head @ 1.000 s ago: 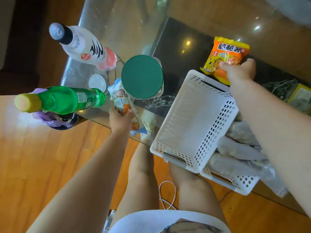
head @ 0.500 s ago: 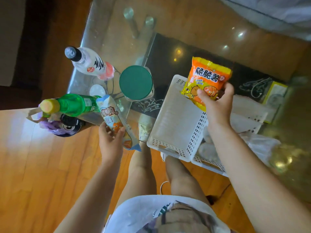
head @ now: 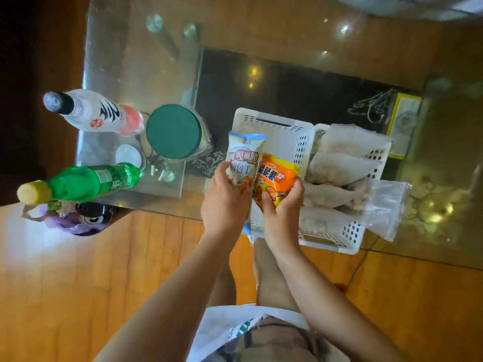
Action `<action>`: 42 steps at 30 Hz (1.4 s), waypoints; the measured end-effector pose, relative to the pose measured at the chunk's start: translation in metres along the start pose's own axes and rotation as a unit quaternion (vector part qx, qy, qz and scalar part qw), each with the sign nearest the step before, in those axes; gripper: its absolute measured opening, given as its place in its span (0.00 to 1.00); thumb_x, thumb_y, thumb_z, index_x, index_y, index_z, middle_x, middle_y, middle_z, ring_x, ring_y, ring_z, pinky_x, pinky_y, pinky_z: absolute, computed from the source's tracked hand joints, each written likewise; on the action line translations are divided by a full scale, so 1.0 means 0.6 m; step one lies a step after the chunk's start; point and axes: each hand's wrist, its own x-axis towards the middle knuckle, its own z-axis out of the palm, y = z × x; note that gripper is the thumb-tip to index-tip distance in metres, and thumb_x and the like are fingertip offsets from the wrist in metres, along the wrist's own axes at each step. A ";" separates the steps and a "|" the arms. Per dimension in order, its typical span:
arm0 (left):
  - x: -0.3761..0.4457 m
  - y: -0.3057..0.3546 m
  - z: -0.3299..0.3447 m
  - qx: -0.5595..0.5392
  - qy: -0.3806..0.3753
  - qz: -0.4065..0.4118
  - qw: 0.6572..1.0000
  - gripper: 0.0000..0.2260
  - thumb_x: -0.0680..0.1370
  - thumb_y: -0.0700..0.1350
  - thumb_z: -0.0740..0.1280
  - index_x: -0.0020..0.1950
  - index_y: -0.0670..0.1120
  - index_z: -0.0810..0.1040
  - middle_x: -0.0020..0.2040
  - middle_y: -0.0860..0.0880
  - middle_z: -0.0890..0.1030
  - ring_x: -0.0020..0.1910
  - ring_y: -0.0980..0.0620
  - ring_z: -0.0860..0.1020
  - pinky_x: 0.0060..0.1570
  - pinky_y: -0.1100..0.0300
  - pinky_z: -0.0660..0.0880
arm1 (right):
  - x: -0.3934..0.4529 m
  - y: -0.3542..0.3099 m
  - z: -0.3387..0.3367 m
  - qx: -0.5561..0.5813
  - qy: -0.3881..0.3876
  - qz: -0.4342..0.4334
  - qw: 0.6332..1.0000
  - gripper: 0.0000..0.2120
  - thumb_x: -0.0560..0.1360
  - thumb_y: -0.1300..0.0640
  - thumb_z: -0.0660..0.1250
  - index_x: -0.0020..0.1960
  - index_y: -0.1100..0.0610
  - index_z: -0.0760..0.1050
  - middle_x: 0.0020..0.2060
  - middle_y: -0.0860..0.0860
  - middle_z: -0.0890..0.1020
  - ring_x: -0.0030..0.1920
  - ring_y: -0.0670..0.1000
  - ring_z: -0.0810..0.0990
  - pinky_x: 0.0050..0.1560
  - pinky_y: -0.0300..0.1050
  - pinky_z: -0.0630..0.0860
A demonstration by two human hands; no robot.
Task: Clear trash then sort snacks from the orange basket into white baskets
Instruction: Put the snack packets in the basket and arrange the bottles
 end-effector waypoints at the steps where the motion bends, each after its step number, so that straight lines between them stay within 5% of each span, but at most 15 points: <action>1: 0.010 0.000 0.011 0.030 -0.003 -0.009 1.000 0.24 0.72 0.49 0.67 0.66 0.52 0.63 0.60 0.48 0.78 0.54 0.44 0.78 0.41 0.59 0.66 | 0.005 0.004 0.005 -0.011 0.003 0.003 1.000 0.30 0.76 0.62 0.64 0.72 0.62 0.53 0.66 0.61 0.65 0.63 0.55 0.67 0.52 0.27 0.60; 10: 0.046 -0.005 0.050 0.166 -0.054 0.030 0.984 0.23 0.77 0.47 0.64 0.70 0.47 0.59 0.60 0.41 0.75 0.52 0.38 0.79 0.40 0.52 0.71 | 0.056 0.032 0.043 -0.040 -0.036 0.045 0.998 0.28 0.76 0.63 0.62 0.73 0.57 0.54 0.67 0.56 0.67 0.63 0.53 0.69 0.50 0.30 0.60; 16: 0.052 -0.010 0.059 0.061 -0.119 0.001 0.991 0.24 0.78 0.43 0.61 0.72 0.47 0.57 0.66 0.43 0.71 0.59 0.39 0.75 0.51 0.49 0.73 | 0.069 0.053 0.040 -0.001 -0.051 0.086 0.995 0.29 0.77 0.62 0.62 0.74 0.57 0.53 0.68 0.54 0.68 0.65 0.53 0.69 0.58 0.35 0.63; 20: 0.044 -0.016 0.052 0.032 -0.136 0.005 0.990 0.23 0.77 0.43 0.61 0.72 0.47 0.60 0.68 0.45 0.69 0.62 0.42 0.72 0.53 0.51 0.73 | 0.075 0.066 0.024 0.002 -0.091 0.116 0.989 0.31 0.78 0.58 0.62 0.75 0.57 0.51 0.68 0.57 0.68 0.67 0.56 0.68 0.68 0.53 0.66; 25: 0.037 -0.031 0.040 0.062 -0.185 0.023 0.980 0.24 0.76 0.40 0.61 0.72 0.46 0.62 0.72 0.47 0.64 0.61 0.44 0.73 0.54 0.52 0.75 | 0.071 0.064 0.023 -0.023 -0.074 0.076 0.994 0.29 0.76 0.61 0.64 0.73 0.60 0.56 0.65 0.58 0.70 0.65 0.57 0.70 0.66 0.50 0.68; 30: 0.035 -0.040 0.037 0.077 -0.207 0.012 0.975 0.26 0.77 0.40 0.61 0.74 0.46 0.59 0.74 0.47 0.61 0.66 0.45 0.71 0.58 0.52 0.74 | 0.036 0.055 0.022 -0.149 -0.032 0.000 0.988 0.39 0.76 0.57 0.65 0.76 0.57 0.43 0.76 0.54 0.51 0.75 0.52 0.52 0.68 0.44 0.60; 35: 0.032 -0.044 0.032 0.105 -0.208 0.083 0.969 0.27 0.77 0.37 0.60 0.75 0.49 0.58 0.78 0.52 0.51 0.70 0.46 0.67 0.59 0.54 0.72 | -0.010 0.054 0.026 -0.189 -0.068 -0.068 0.977 0.36 0.76 0.61 0.65 0.76 0.56 0.48 0.76 0.53 0.44 0.75 0.47 0.39 0.70 0.43 0.59; 42: 0.042 -0.048 0.027 0.140 -0.261 0.093 0.951 0.28 0.78 0.40 0.61 0.76 0.46 0.54 0.78 0.50 0.46 0.71 0.44 0.66 0.61 0.52 0.71 | 0.021 0.065 0.052 -0.207 -0.107 0.010 0.973 0.34 0.76 0.58 0.65 0.76 0.53 0.50 0.76 0.55 0.41 0.76 0.53 0.39 0.70 0.47 0.61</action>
